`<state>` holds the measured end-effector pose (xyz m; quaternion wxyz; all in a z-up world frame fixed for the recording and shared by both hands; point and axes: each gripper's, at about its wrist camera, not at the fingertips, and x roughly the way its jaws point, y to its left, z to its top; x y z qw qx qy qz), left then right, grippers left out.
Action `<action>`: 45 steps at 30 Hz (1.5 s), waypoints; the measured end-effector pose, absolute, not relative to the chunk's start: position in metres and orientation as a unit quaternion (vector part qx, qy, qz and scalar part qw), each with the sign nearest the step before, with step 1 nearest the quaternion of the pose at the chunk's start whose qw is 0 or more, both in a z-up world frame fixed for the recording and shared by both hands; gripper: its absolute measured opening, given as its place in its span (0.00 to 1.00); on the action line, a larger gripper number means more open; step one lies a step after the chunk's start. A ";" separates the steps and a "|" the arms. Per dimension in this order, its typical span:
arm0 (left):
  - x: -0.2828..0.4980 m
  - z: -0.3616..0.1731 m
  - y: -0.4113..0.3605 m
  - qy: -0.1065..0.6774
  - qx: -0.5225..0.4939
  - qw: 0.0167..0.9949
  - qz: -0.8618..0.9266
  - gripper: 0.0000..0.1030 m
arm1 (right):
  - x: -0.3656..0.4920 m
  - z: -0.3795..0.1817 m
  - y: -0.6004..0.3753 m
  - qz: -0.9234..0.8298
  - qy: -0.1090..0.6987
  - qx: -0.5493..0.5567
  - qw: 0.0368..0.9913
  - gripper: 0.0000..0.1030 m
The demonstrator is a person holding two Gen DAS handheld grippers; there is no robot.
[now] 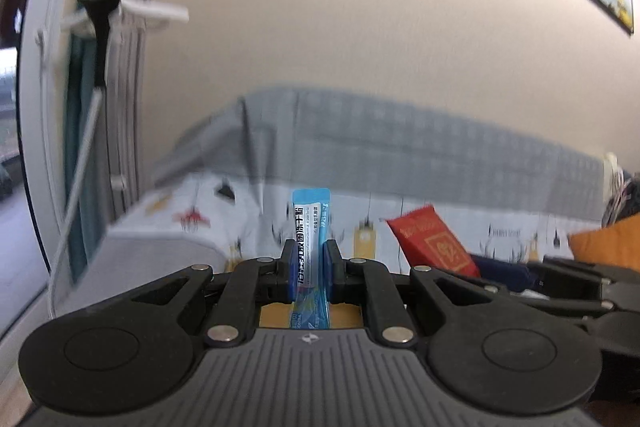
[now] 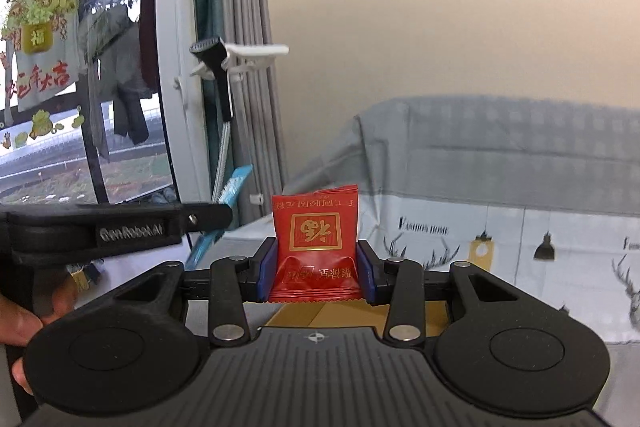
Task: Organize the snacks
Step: 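Lift both packs and carry them over the box, then open both tools to release the packs into the box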
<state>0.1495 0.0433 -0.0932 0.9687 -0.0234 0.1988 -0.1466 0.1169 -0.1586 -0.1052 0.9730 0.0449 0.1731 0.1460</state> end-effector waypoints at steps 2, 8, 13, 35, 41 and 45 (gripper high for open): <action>0.163 -0.116 0.043 0.225 -0.021 0.963 -0.145 0.14 | 0.126 -0.121 -0.155 0.145 0.194 0.043 0.969 0.42; 0.210 -0.191 0.041 0.314 -0.014 0.940 -0.134 0.14 | 0.163 -0.182 -0.154 0.129 0.266 0.039 0.955 0.42; 0.246 -0.250 0.034 0.374 0.005 0.918 -0.130 0.14 | 0.199 -0.232 -0.153 0.118 0.326 0.045 0.937 0.42; 0.224 -0.238 0.030 0.394 -0.043 0.909 -0.130 0.85 | 0.161 -0.231 -0.185 0.083 0.339 0.108 0.931 0.83; 0.204 -0.219 -0.019 0.386 -0.031 0.905 -0.175 0.86 | 0.120 -0.212 -0.229 0.034 0.299 0.120 0.946 0.87; 0.202 -0.204 -0.054 0.381 -0.043 0.901 -0.201 0.89 | 0.108 -0.206 -0.266 -0.020 0.262 0.135 0.955 0.82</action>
